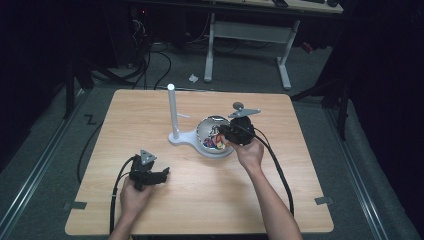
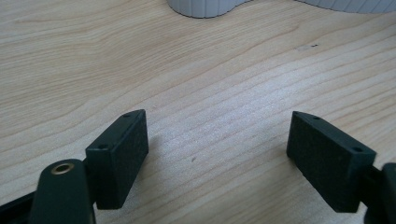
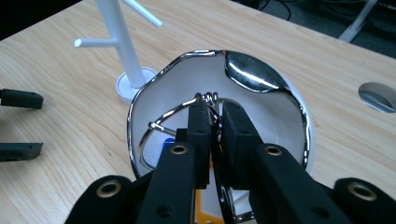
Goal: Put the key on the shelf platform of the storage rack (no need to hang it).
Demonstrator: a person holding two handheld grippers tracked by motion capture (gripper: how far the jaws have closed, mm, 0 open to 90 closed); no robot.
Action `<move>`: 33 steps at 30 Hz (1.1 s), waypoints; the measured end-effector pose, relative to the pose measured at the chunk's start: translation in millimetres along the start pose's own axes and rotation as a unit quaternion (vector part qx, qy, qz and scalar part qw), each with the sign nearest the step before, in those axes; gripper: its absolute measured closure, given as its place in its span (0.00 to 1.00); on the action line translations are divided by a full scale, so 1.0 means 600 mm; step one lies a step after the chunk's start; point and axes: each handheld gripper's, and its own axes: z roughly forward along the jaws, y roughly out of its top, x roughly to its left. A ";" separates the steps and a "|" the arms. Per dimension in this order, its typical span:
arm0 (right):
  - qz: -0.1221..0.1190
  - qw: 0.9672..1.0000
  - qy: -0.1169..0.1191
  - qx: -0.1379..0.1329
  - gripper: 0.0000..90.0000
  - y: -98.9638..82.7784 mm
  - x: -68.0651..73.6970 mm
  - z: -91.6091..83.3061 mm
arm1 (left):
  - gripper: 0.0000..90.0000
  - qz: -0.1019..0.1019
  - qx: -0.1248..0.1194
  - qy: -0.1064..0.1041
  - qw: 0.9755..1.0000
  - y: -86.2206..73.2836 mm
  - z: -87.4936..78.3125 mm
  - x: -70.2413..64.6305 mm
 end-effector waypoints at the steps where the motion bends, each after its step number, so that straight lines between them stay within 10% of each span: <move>1: 0.001 1.000 -0.001 0.003 0.92 -0.001 0.000 0.003 | 0.23 -0.001 0.000 0.000 1.000 0.000 0.000 0.000; 16: 0.003 1.000 0.001 0.025 0.82 -0.008 0.002 0.025 | 0.23 0.000 0.000 0.000 1.000 0.000 0.000 0.000; 33: 0.014 1.000 -0.005 -0.011 0.58 -0.009 -0.009 -0.032 | 0.23 0.000 0.000 0.000 1.000 0.000 0.000 0.000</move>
